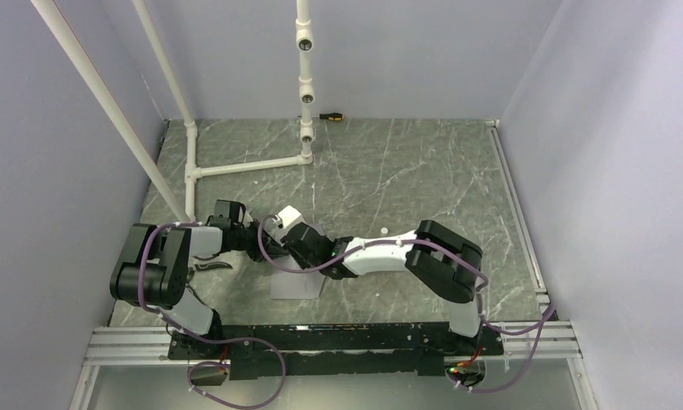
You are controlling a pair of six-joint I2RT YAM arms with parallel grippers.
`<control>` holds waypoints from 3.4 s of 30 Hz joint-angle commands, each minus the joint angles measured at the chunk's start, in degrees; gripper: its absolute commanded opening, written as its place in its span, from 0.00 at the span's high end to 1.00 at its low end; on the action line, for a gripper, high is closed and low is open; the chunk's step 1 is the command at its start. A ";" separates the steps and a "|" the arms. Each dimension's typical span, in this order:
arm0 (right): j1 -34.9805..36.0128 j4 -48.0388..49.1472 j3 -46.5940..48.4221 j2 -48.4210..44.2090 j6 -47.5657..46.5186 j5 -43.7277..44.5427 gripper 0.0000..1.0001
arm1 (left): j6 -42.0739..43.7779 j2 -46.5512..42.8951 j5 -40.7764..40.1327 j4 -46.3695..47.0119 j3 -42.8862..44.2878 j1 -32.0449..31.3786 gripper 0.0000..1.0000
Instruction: Place the letter into the envelope and seal it
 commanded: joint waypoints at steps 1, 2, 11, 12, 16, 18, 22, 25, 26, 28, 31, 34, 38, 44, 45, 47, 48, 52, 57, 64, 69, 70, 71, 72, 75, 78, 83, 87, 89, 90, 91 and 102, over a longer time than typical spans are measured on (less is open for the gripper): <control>-0.99 -2.82 2.59 3.01 -2.63 -0.04 1.00 | 5.07 2.63 -13.59 -9.19 -3.32 -0.22 0.98; -0.74 -2.69 2.23 2.80 -2.75 -0.42 1.00 | 5.15 2.62 -13.67 -9.24 -3.22 -0.22 0.98; 4.71 -1.67 -4.07 -3.58 -2.03 -3.14 1.00 | 5.02 3.49 -13.93 -8.83 -3.24 0.03 0.98; 5.09 -1.49 -4.80 -4.22 -1.60 -3.77 1.00 | 4.97 3.53 -13.98 -8.77 -3.34 0.04 0.98; 5.61 -0.74 -7.40 -6.12 -0.59 -5.87 1.00 | 5.06 3.20 -14.19 -8.97 -3.68 0.13 0.97; 5.63 -0.31 -7.79 -6.25 -0.62 -6.33 1.00 | 5.15 3.02 -14.41 -9.15 -3.79 0.17 0.97; 4.17 -1.57 -5.74 -3.73 -0.05 -5.11 1.00 | 5.45 3.30 -14.36 -9.16 -3.73 0.22 0.98; 1.39 -1.60 -4.80 -2.91 1.02 -5.65 1.00 | 5.52 3.34 -14.32 -9.16 -3.80 0.30 0.98; 0.76 -1.37 -4.59 -2.96 0.84 -5.60 1.00 | 5.54 3.33 -14.29 -9.16 -3.85 0.30 0.98; -0.71 -1.91 -3.33 -2.22 -0.07 -5.69 1.00 | 5.68 3.39 -14.24 -9.24 -3.82 0.30 0.98; -2.87 -1.88 -1.65 -0.86 -1.99 -6.84 1.00 | 5.97 3.88 -14.10 -9.40 -3.46 0.30 0.97; -3.67 -2.36 0.45 0.47 -3.96 -7.50 1.00 | 6.23 4.33 -13.99 -9.47 -2.99 0.39 0.98; -3.33 -3.09 2.49 1.27 -5.44 -8.22 1.00 | 6.42 4.76 -13.82 -9.60 -2.59 0.44 0.98; 0.61 -3.68 0.99 -0.30 -6.57 -8.89 1.00 | 6.62 4.83 -13.59 -9.72 -2.49 0.74 0.97; 1.18 -3.23 0.00 -0.92 -6.37 -9.49 1.00 | 6.57 4.63 -13.43 -9.70 -2.49 0.79 0.98; 1.59 -2.72 -1.79 -2.15 -5.71 -11.45 1.00 | 6.23 3.96 -13.65 -9.67 -2.82 0.83 0.98; 1.73 -2.38 -2.81 -2.55 -5.45 -12.31 1.00 | 6.17 3.72 -13.84 -9.79 -3.06 0.83 0.98; 1.75 -0.98 -4.44 -3.43 -6.04 -16.18 1.00 | 5.82 3.80 -13.86 -9.63 -3.38 0.92 0.98; 1.70 -0.79 -4.21 -2.47 -7.30 -19.02 1.00 | 5.46 3.62 -13.99 -9.29 -3.97 1.07 0.98; -0.65 -4.16 -0.64 1.08 -6.09 -12.79 1.00 | 5.94 2.76 -14.21 -10.09 -4.15 1.34 0.98; -1.36 -7.69 2.58 2.40 -6.40 -9.18 1.00 | 6.09 2.21 -14.27 -10.40 -4.52 1.62 0.98; -1.54 -7.98 2.82 2.54 -6.31 -8.68 1.00 | 6.08 2.20 -14.30 -10.39 -4.52 1.62 0.98; -1.76 -8.17 2.89 2.60 -6.15 -8.17 1.00 | 5.95 2.23 -14.27 -10.47 -4.55 1.70 0.97; -1.96 -8.26 2.84 2.60 -6.02 -7.57 1.00 | 5.86 2.20 -14.39 -10.54 -4.56 1.66 0.98; -2.72 -8.18 2.54 2.27 -5.55 -6.55 1.00 | 5.90 1.88 -14.56 -10.93 -4.30 1.75 0.98; -3.51 -8.47 3.11 2.44 -5.28 -6.05 1.00 | 6.07 1.77 -14.69 -11.20 -4.00 1.80 0.98; -4.05 -10.67 6.94 5.04 -5.14 -6.99 1.00 | 6.16 2.10 -14.60 -11.32 -3.68 1.80 0.98; -3.06 -10.77 6.86 4.55 -4.88 -8.20 1.00 | 5.92 1.64 -14.56 -11.53 -3.48 1.89 0.98; -2.06 -10.79 6.08 3.73 -4.90 -9.36 1.00 | 5.61 1.19 -14.03 -11.55 -3.66 1.86 0.98; -1.40 -11.07 5.96 3.31 -4.70 -9.68 1.00 | 5.30 0.82 -13.83 -11.54 -3.71 1.88 0.98; -0.79 -11.65 5.95 2.93 -4.48 -9.79 1.00 | 5.10 0.36 -13.79 -11.64 -3.83 1.89 0.98; 2.03 -12.00 1.79 -2.40 1.58 -12.68 1.00 | 4.73 -0.63 -14.86 -12.38 -3.86 1.97 0.98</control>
